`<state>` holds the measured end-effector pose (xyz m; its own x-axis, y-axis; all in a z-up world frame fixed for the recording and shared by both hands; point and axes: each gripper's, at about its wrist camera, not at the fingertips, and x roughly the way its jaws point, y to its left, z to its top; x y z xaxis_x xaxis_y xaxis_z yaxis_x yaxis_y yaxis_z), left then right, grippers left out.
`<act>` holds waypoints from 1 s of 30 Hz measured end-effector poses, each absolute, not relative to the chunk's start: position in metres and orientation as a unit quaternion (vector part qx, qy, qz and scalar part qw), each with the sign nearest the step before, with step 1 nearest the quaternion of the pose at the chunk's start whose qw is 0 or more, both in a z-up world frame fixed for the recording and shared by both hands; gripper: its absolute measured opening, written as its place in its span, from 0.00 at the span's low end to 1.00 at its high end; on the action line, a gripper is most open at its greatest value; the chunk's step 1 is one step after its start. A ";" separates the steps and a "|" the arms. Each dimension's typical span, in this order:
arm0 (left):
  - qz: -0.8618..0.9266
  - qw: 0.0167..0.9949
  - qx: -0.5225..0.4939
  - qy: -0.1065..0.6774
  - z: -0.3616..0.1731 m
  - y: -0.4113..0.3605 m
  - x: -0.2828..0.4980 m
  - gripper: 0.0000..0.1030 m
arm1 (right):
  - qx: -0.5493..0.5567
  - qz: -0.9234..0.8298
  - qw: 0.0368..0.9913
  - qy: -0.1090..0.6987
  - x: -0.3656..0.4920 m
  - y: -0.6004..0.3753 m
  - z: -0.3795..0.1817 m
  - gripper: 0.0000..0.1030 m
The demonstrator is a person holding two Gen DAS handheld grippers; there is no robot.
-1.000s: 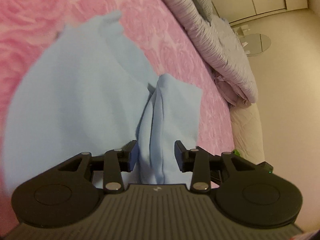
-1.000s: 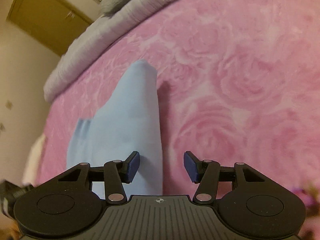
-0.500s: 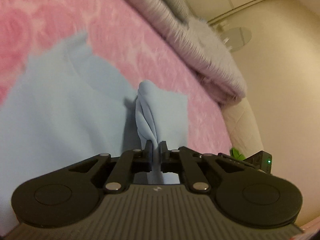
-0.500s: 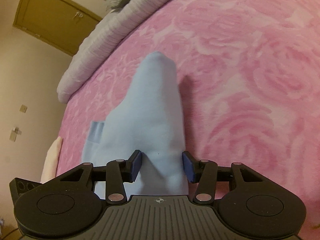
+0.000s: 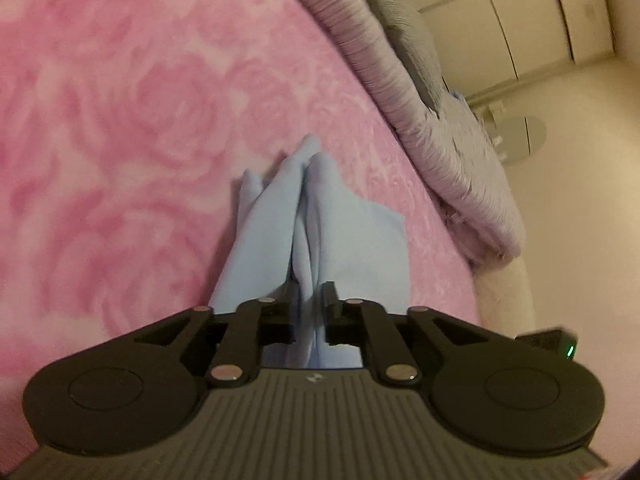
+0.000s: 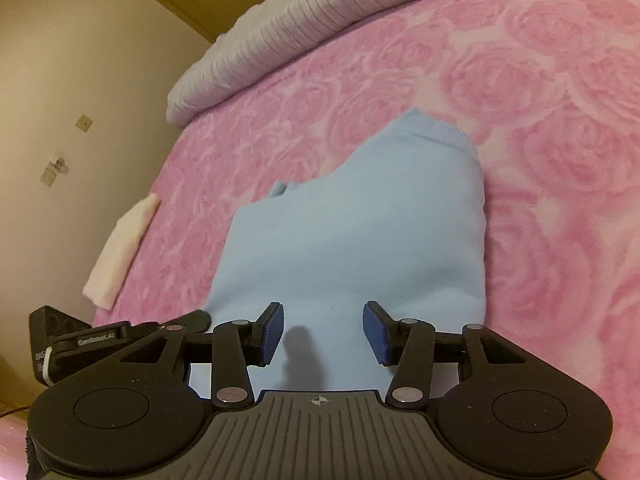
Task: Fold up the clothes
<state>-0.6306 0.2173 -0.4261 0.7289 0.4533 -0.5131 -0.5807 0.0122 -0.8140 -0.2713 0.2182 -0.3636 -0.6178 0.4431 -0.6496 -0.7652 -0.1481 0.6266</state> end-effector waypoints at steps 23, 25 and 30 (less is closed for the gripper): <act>0.406 0.727 -0.550 0.069 -0.433 0.192 -0.669 0.13 | -0.162 0.776 0.421 0.440 -0.301 0.177 -0.350 0.48; 0.426 0.724 -0.538 0.074 -0.424 0.182 -0.672 0.17 | -0.150 0.782 0.446 0.408 -0.292 0.157 -0.337 0.48; 0.441 0.697 -0.565 0.035 -0.406 0.128 -0.698 0.26 | -0.165 0.776 0.511 0.332 -0.268 0.086 -0.321 0.55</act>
